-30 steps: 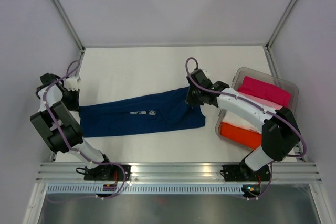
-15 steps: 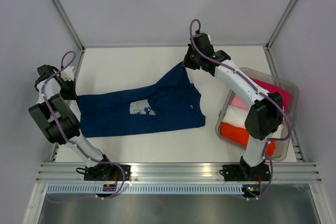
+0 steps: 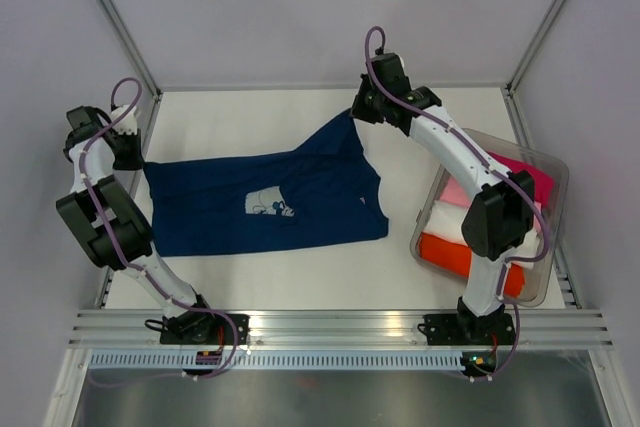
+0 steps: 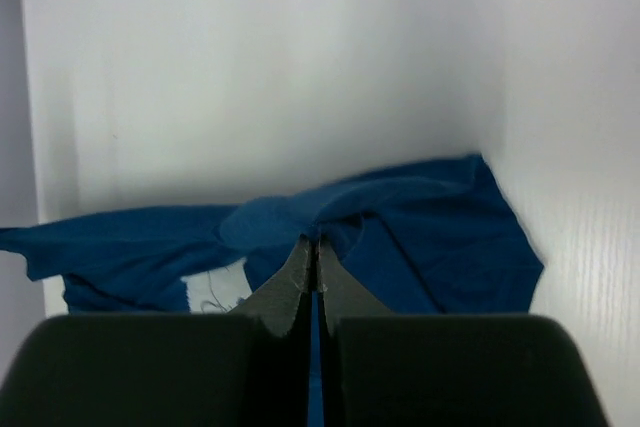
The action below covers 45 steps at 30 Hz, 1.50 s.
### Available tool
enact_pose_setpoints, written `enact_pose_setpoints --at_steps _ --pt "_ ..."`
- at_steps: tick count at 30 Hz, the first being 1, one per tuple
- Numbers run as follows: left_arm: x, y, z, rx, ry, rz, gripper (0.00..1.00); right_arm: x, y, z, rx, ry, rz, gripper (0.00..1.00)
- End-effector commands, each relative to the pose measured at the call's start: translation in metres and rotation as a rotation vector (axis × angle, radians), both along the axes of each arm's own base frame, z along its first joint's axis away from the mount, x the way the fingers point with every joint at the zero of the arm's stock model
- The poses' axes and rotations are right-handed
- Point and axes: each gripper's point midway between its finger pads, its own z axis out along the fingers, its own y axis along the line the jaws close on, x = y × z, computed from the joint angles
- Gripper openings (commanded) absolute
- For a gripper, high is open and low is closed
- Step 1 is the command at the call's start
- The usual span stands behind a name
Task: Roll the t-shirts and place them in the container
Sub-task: Fold the tshirt
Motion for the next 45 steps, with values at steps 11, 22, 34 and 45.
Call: enact_pose_setpoints --at_steps 11,22,34,45 --pt "-0.081 -0.008 -0.034 0.057 0.192 -0.052 0.02 -0.098 -0.034 -0.041 0.040 0.181 -0.014 0.00" --pt "-0.103 0.012 -0.033 0.095 0.294 -0.013 0.02 -0.139 -0.035 -0.063 0.053 0.272 0.003 0.00" --pt "-0.113 0.021 -0.055 0.121 0.387 -0.027 0.02 -0.170 -0.036 -0.090 0.040 0.342 -0.001 0.00" --pt "-0.125 0.024 -0.059 0.153 0.431 -0.038 0.02 -0.178 -0.039 -0.093 0.034 0.358 -0.001 0.00"
